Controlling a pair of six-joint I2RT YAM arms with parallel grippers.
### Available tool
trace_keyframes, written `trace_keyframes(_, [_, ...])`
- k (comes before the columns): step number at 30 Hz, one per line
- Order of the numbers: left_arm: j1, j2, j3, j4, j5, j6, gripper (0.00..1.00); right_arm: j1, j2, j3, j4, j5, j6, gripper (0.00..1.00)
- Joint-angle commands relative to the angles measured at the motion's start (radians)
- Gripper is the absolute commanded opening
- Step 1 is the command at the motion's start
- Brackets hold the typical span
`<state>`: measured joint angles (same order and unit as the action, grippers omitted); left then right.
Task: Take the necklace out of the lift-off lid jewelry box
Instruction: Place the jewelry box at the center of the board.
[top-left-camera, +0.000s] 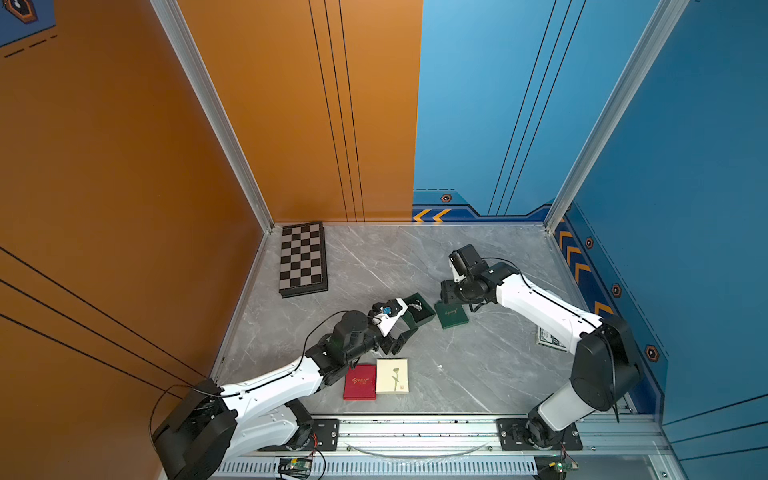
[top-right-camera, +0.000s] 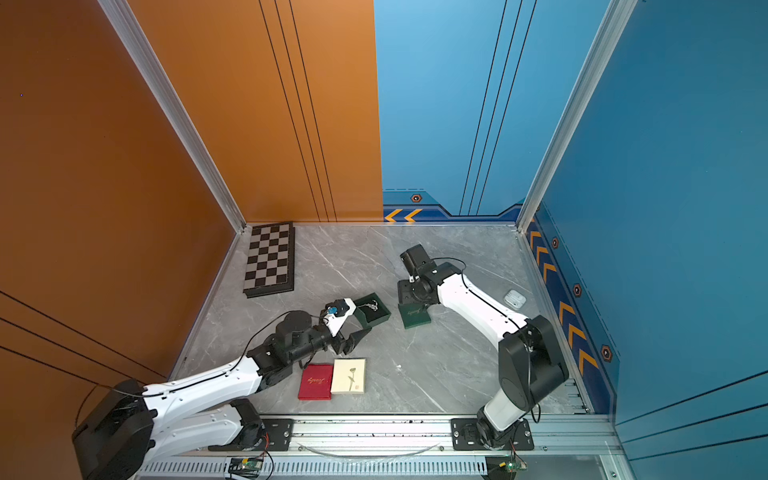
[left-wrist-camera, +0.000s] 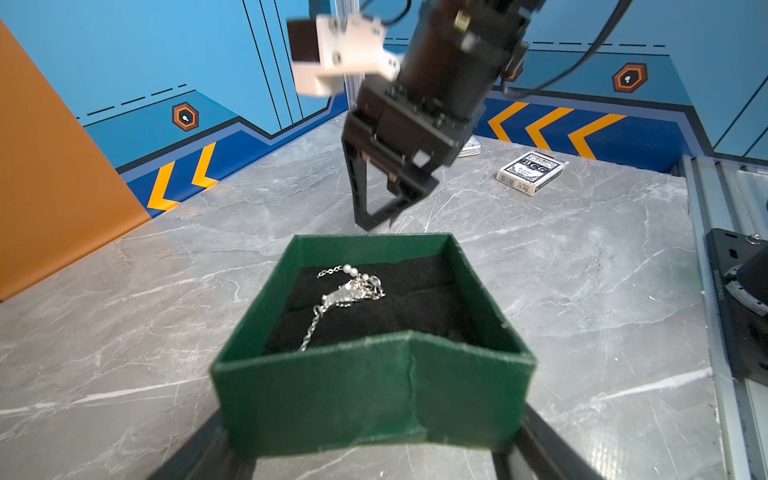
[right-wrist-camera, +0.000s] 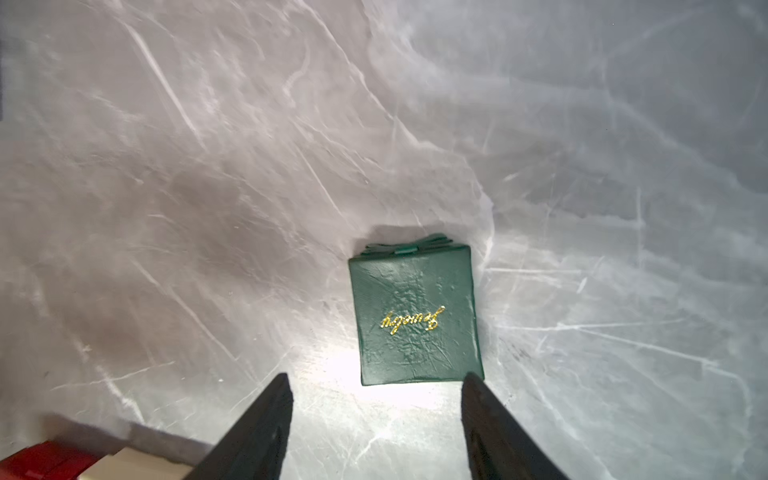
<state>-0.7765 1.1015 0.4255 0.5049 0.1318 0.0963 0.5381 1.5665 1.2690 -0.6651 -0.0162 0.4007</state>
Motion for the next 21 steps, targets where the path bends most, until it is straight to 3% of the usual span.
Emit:
trace_keyframes(1, [0.013, -0.003, -0.008, 0.003, 0.010, -0.013, 0.52, 0.014, -0.068, 0.034, -0.031, -0.063, -0.006, 0.55])
trace_keyframes(10, [0.014, 0.003, -0.001, 0.003, 0.020, -0.016, 0.51, 0.095, -0.096, 0.054, -0.017, -0.163, -0.018, 0.45])
trace_keyframes(21, [0.014, -0.003, 0.001, 0.003, 0.019, -0.019, 0.51, 0.131, -0.067, 0.035, 0.038, -0.241, -0.012, 0.39])
